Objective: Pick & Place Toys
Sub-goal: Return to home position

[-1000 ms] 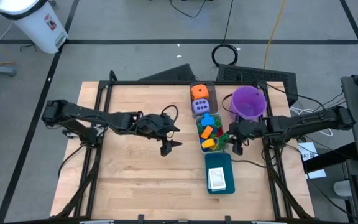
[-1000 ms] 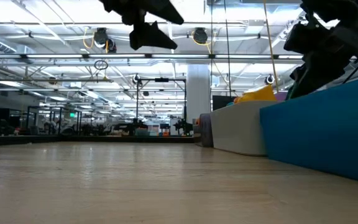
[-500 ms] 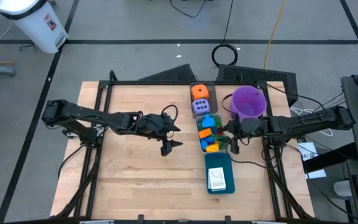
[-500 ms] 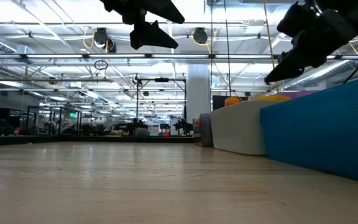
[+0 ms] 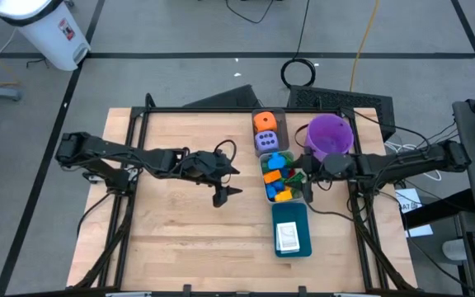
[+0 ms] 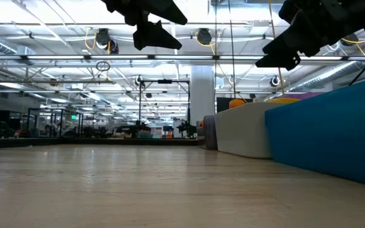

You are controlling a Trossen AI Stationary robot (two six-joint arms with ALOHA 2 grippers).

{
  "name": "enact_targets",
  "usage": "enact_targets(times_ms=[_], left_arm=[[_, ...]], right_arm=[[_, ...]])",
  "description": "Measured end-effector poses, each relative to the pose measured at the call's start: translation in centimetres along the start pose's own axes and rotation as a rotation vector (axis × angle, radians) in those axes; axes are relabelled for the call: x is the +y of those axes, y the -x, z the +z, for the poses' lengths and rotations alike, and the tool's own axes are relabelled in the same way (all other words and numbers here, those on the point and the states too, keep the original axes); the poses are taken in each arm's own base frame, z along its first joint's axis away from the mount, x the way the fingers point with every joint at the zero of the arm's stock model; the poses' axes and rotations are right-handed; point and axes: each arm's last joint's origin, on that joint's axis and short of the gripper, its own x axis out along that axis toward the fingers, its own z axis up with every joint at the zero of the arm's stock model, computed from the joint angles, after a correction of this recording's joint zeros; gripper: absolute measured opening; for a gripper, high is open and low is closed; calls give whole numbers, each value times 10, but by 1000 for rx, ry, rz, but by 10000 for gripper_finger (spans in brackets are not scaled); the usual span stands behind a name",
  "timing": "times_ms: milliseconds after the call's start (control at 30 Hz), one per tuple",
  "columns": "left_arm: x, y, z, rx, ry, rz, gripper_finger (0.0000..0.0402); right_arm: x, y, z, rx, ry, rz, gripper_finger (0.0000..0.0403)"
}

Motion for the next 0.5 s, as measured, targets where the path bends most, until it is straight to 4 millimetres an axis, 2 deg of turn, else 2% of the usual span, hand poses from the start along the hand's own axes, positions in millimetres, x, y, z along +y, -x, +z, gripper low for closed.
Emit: enact_targets(times_ms=[67,133,333,500], left_arm=[[0,3,0,12,24,-29,322],[-1,15,5,5,18,-94,321],[-11,87,26,-167,-146,-219,321],[-15,145,22,-233,-316,-234,322]], right_arm=[[0,1,1,-6,15,0,270],[0,3,2,-21,29,4,267],[-1,16,10,-91,36,14,259],[-2,43,21,-230,17,33,256]])
